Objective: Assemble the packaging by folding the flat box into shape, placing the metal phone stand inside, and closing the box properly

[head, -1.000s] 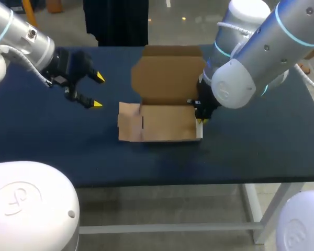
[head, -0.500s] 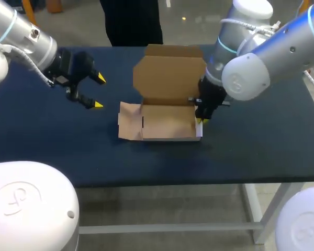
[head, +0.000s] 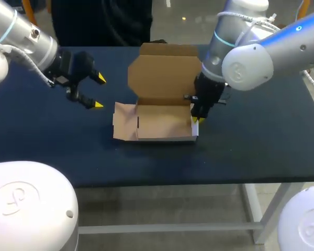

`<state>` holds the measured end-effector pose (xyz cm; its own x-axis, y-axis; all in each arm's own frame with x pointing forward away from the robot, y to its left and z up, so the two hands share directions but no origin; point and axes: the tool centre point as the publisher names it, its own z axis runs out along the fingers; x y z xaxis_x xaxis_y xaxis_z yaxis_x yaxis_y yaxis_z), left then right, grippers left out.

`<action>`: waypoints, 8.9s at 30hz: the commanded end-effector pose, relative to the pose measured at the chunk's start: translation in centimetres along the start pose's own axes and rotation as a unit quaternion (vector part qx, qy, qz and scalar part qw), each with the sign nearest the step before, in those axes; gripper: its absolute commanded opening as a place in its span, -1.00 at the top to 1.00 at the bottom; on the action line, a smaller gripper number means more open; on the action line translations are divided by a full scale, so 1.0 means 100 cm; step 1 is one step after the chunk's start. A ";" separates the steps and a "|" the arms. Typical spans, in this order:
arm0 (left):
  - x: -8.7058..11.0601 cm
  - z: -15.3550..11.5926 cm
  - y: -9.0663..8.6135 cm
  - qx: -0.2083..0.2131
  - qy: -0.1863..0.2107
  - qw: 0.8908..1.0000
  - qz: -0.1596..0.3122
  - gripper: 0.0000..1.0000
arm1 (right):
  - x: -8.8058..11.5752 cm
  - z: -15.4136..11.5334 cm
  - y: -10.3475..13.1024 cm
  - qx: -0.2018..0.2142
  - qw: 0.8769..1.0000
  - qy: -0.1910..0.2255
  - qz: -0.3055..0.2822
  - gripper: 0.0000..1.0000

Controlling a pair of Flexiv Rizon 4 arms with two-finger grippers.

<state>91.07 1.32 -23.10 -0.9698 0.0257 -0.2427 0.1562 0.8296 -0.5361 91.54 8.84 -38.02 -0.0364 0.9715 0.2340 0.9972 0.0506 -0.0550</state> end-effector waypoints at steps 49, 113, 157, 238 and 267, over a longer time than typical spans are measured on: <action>0.000 -0.001 -0.001 -0.002 0.002 1.000 0.000 -1.00 | -0.014 0.038 -0.007 0.103 0.991 -0.087 0.027 0.84; 0.000 -0.001 -0.001 -0.002 0.002 1.000 0.000 -1.00 | -0.025 0.056 -0.003 -0.063 0.988 -0.098 0.099 0.69; 0.000 -0.001 -0.001 -0.002 0.002 1.000 0.000 -1.00 | -0.034 0.047 0.005 -0.059 0.947 -0.284 0.140 1.00; 0.000 -0.001 -0.001 -0.002 0.002 1.000 0.000 -1.00 | -0.015 0.032 -0.017 -0.051 0.989 -0.130 0.050 1.00; 0.039 0.019 -0.003 -0.014 -0.092 0.799 -0.594 -1.00 | -0.015 0.032 -0.017 -0.051 0.989 -0.130 0.050 1.00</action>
<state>87.49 0.69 -24.82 -0.8003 -0.5800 0.1523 -0.5402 0.5870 -0.6030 89.59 8.07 -41.46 0.0622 0.9978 -0.0246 0.9974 -0.0613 0.0383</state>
